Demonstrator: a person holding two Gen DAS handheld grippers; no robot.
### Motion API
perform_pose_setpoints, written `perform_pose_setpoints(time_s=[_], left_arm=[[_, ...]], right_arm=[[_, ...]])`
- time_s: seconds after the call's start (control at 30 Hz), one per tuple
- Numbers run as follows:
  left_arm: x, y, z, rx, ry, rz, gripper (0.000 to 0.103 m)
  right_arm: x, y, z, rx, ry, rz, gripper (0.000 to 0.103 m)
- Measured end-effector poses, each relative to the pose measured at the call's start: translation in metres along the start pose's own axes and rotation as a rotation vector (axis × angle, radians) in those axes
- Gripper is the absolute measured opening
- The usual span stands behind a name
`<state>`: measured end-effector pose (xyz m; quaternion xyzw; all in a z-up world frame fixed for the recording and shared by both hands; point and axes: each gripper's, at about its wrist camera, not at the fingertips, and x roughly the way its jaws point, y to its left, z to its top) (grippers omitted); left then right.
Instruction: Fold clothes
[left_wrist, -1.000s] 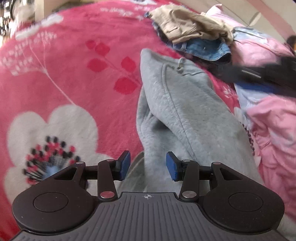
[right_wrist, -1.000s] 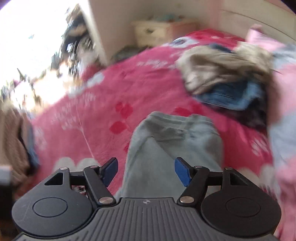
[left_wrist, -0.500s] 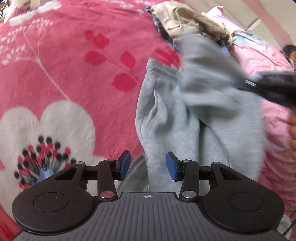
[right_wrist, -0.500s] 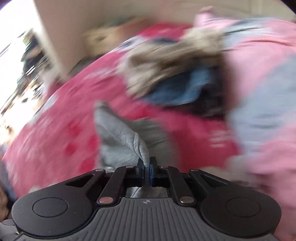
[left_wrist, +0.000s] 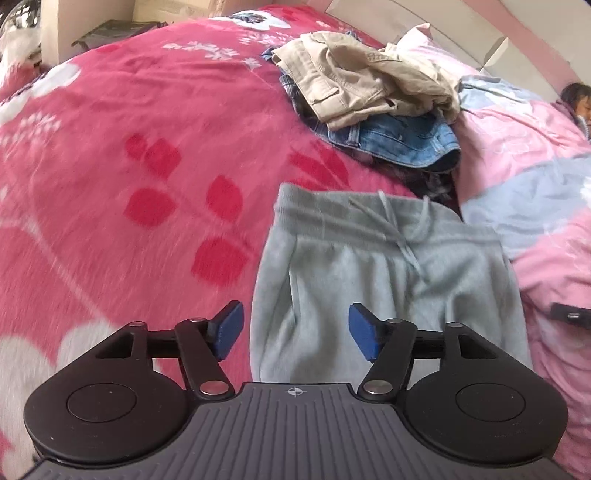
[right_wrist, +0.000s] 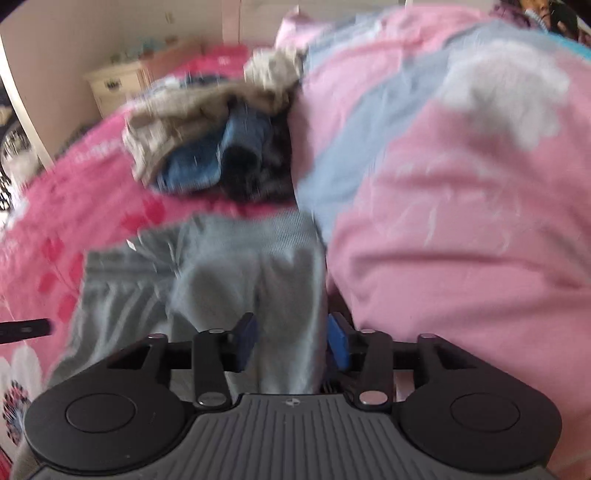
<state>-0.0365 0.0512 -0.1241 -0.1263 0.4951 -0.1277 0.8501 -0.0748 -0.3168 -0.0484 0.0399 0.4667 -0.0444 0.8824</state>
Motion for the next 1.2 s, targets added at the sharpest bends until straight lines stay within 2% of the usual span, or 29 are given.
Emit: perform_pose_setpoints(time_s=[0.1,0.23,0.33,0.4,0.47,0.53,0.6,0.77,0.8,0.87,0.9,0.93,1.0,1.07,1.13,1.2], left_arm=[[0.026,-0.001,0.019,0.017,0.026,0.008,0.067],[0.050,0.004,0.035,-0.008,0.055,-0.015,0.067],[0.064,0.010,0.038,-0.034,0.111,-0.124,0.067],[0.071,0.012,0.036,-0.034,0.140,-0.162,0.067],[0.075,0.012,0.032,-0.004,0.138,-0.159,0.067],[0.076,0.016,0.031,-0.037,0.120,-0.166,0.067],[0.077,0.021,0.029,-0.074,0.102,-0.174,0.067],[0.083,0.027,0.026,-0.157,0.076,-0.206,0.068],[0.083,0.026,0.027,-0.165,0.070,-0.202,0.068],[0.082,0.025,0.028,-0.182,0.060,-0.193,0.065],[0.082,0.024,0.029,-0.190,0.055,-0.189,0.061],[0.080,0.023,0.029,-0.191,0.048,-0.173,0.049],[0.076,0.021,0.028,-0.192,0.032,-0.143,0.039],[0.073,0.020,0.025,-0.193,0.016,-0.116,0.020],[0.067,0.018,0.024,-0.203,-0.003,-0.126,0.012],[0.060,0.017,0.023,-0.214,-0.022,-0.137,0.011]], right_arm=[[0.011,-0.005,0.010,0.025,0.020,0.022,0.055],[0.045,-0.015,0.008,0.119,0.112,0.062,0.055],[0.058,-0.006,0.000,0.179,0.176,0.054,0.056],[0.060,-0.001,-0.008,0.247,0.216,0.053,0.057],[0.057,-0.001,-0.018,0.318,0.205,0.025,0.059],[0.060,-0.011,-0.025,0.413,0.176,-0.055,0.064],[0.070,-0.022,-0.030,0.510,0.171,-0.091,0.067],[0.109,-0.044,-0.039,0.732,0.155,0.020,0.067],[0.113,-0.045,-0.039,0.732,0.137,0.040,0.063],[0.115,-0.044,-0.038,0.728,0.110,0.063,0.042],[0.113,-0.042,-0.038,0.727,0.104,0.090,0.023],[0.110,-0.040,-0.037,0.720,0.098,0.112,0.010],[0.099,-0.031,-0.034,0.656,0.065,0.116,0.009],[0.086,-0.022,-0.029,0.577,0.022,0.109,0.008],[0.071,-0.011,-0.023,0.487,-0.036,0.098,0.007],[0.053,-0.001,-0.017,0.396,-0.098,0.086,0.007]])
